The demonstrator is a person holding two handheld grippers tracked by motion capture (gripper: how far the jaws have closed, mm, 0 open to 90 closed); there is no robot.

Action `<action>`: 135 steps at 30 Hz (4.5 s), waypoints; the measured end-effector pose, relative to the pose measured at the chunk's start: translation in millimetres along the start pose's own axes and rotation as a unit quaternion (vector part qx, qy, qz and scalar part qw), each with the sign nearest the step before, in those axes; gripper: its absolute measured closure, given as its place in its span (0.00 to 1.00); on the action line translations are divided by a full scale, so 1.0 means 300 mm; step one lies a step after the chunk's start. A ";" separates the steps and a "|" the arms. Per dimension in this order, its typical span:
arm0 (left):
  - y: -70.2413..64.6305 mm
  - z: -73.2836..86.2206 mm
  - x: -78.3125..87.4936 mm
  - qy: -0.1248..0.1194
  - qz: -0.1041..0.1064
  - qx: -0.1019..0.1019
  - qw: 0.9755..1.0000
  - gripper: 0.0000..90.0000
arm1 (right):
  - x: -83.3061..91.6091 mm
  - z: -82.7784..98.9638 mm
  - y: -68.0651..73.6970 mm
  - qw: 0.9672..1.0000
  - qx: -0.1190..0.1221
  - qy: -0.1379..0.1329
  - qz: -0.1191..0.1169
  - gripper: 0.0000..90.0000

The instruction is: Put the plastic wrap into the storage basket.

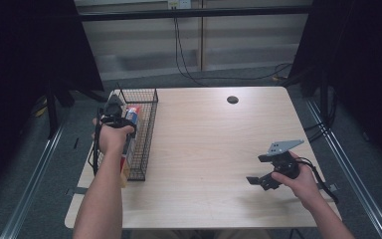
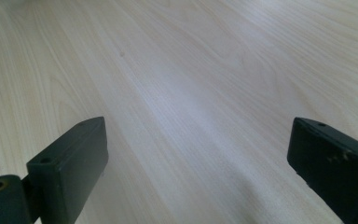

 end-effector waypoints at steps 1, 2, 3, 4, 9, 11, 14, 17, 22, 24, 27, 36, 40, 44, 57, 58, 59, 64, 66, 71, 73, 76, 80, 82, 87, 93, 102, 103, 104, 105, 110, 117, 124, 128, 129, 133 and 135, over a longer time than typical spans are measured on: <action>0.001 0.000 -0.001 0.001 0.000 0.002 1.000 0.47 | 0.000 0.000 0.000 1.000 0.000 0.000 0.000 0.05; 0.001 0.000 -0.002 0.001 0.000 0.005 1.000 0.47 | 0.000 0.000 0.000 1.000 0.000 0.000 0.000 0.05; 0.000 0.000 -0.003 0.001 0.001 0.008 1.000 0.47 | -0.001 0.000 0.000 1.000 0.000 -0.001 -0.002 0.05; 0.000 0.001 -0.005 0.001 0.001 0.010 1.000 0.47 | 0.000 0.001 0.001 1.000 -0.001 0.000 -0.002 0.05; 0.004 -0.001 -0.007 0.005 0.000 0.005 1.000 0.47 | -0.002 0.001 0.000 1.000 0.001 0.000 -0.003 0.05; 0.005 -0.002 -0.011 0.005 -0.002 0.004 1.000 0.47 | -0.002 0.001 0.001 1.000 0.002 0.000 -0.002 0.05; 0.005 -0.002 -0.016 0.006 0.001 0.010 1.000 0.47 | -0.001 0.001 0.001 1.000 0.002 0.000 -0.002 0.05; 0.007 -0.002 -0.020 0.006 0.000 0.012 1.000 0.47 | -0.003 0.001 -0.001 1.000 0.002 0.000 -0.001 0.05; 0.007 -0.002 -0.023 0.008 -0.002 0.013 1.000 0.47 | -0.005 0.001 0.000 1.000 0.002 0.002 -0.001 0.05; 0.007 -0.002 -0.024 0.007 -0.002 0.013 1.000 0.47 | -0.003 0.000 -0.001 1.000 0.001 0.000 -0.003 0.05; 0.010 -0.003 -0.024 0.006 -0.003 0.010 1.000 0.46 | -0.003 0.000 0.000 1.000 0.001 0.001 -0.002 0.05; 0.009 -0.001 -0.027 0.001 -0.002 0.012 1.000 0.45 | -0.006 -0.001 0.001 1.000 0.001 0.000 -0.004 0.05; 0.009 -0.001 -0.025 0.002 0.002 0.011 1.000 0.44 | -0.009 -0.003 -0.001 1.000 0.004 -0.001 -0.004 0.05; 0.011 -0.006 -0.013 -0.003 0.002 0.005 1.000 0.44 | -0.009 -0.004 -0.001 1.000 0.003 0.001 -0.003 0.05; 0.006 -0.018 0.045 -0.014 0.017 0.006 1.000 0.35 | -0.002 -0.007 -0.002 1.000 0.000 -0.004 -0.004 0.05; 0.005 -0.019 0.049 -0.015 0.017 0.003 1.000 0.34 | -0.001 -0.007 -0.002 1.000 0.000 -0.004 -0.004 0.05; 0.005 -0.019 0.052 -0.014 0.019 -0.005 1.000 0.32 | -0.002 -0.008 -0.003 1.000 0.000 -0.005 -0.003 0.05; -0.004 -0.019 0.067 -0.013 0.029 -0.013 0.999 0.26 | -0.006 -0.011 -0.004 1.000 0.003 -0.004 -0.004 0.05; -0.007 -0.021 0.074 -0.016 0.029 -0.018 0.999 0.25 | -0.006 -0.011 -0.005 1.000 0.002 -0.003 -0.003 0.05; -0.011 -0.023 0.088 -0.020 0.032 -0.026 0.999 0.19 | -0.005 -0.011 -0.004 1.000 0.002 -0.003 -0.003 0.05; -0.016 -0.021 0.092 -0.020 0.039 -0.026 0.999 0.18 | -0.004 -0.011 -0.004 1.000 0.001 -0.004 -0.003 0.05; -0.028 -0.016 0.102 -0.019 0.044 -0.040 0.998 0.15 | -0.005 -0.010 -0.003 1.000 0.001 -0.003 -0.002 0.05; -0.049 -0.012 0.122 -0.023 0.056 -0.049 0.997 0.15 | -0.005 -0.012 -0.002 1.000 0.003 -0.001 0.000 0.05; -0.053 -0.011 0.127 -0.022 0.060 -0.054 0.996 0.15 | -0.005 -0.015 0.000 1.000 0.004 -0.006 -0.004 0.05; -0.083 -0.007 0.152 -0.027 0.074 -0.072 0.994 0.14 | -0.006 -0.014 0.002 1.000 0.005 -0.005 -0.004 0.05; -0.117 0.003 0.164 -0.029 0.098 -0.086 0.991 0.14 | -0.005 -0.015 0.003 1.000 0.004 -0.004 -0.003 0.05; -0.162 0.014 0.181 -0.033 0.115 -0.107 0.987 0.14 | -0.009 -0.017 0.006 1.000 0.008 -0.003 -0.005 0.05; -0.165 0.014 0.183 -0.034 0.117 -0.113 0.986 0.14 | -0.009 -0.017 0.006 1.000 0.008 -0.003 -0.005 0.05; -0.169 0.015 0.184 -0.034 0.120 -0.114 0.986 0.14 | -0.008 -0.018 0.006 1.000 0.008 -0.004 -0.006 0.05; -0.170 0.016 0.185 -0.033 0.120 -0.116 0.985 0.14 | -0.008 -0.018 0.006 1.000 0.008 -0.004 -0.006 0.05; -0.192 0.028 0.186 -0.034 0.129 -0.127 0.983 0.14 | -0.008 -0.018 0.006 1.000 0.009 -0.004 -0.006 0.05; -0.224 0.042 0.187 -0.038 0.145 -0.142 0.978 0.13 | -0.008 -0.019 0.008 1.000 0.007 -0.002 -0.007 0.05; -0.246 0.060 0.187 -0.039 0.159 -0.156 0.974 0.13 | -0.013 -0.018 0.009 1.000 0.008 -0.001 -0.004 0.05; -0.266 0.073 0.180 -0.044 0.169 -0.158 0.972 0.13 | -0.014 -0.018 0.010 1.000 0.010 0.000 -0.006 0.05; -0.267 0.077 0.179 -0.039 0.170 -0.165 0.971 0.13 | -0.015 -0.018 0.010 1.000 0.011 0.000 -0.006 0.05; -0.282 0.090 0.171 -0.039 0.176 -0.169 0.969 0.13 | -0.016 -0.018 0.011 1.000 0.012 0.001 -0.006 0.05; -0.288 0.096 0.169 -0.038 0.179 -0.173 0.968 0.13 | -0.017 -0.018 0.011 1.000 0.012 0.000 -0.007 0.05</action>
Point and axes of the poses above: each handheld gripper's, and its own axes: x roughly backward along the jaws, z roughly out of its underside, y roughly to its left, the point moved 5 cm from there along -x, roughly forward along the jaws, and after that the axes turned 4 degrees about x, right-handed, at the moved point
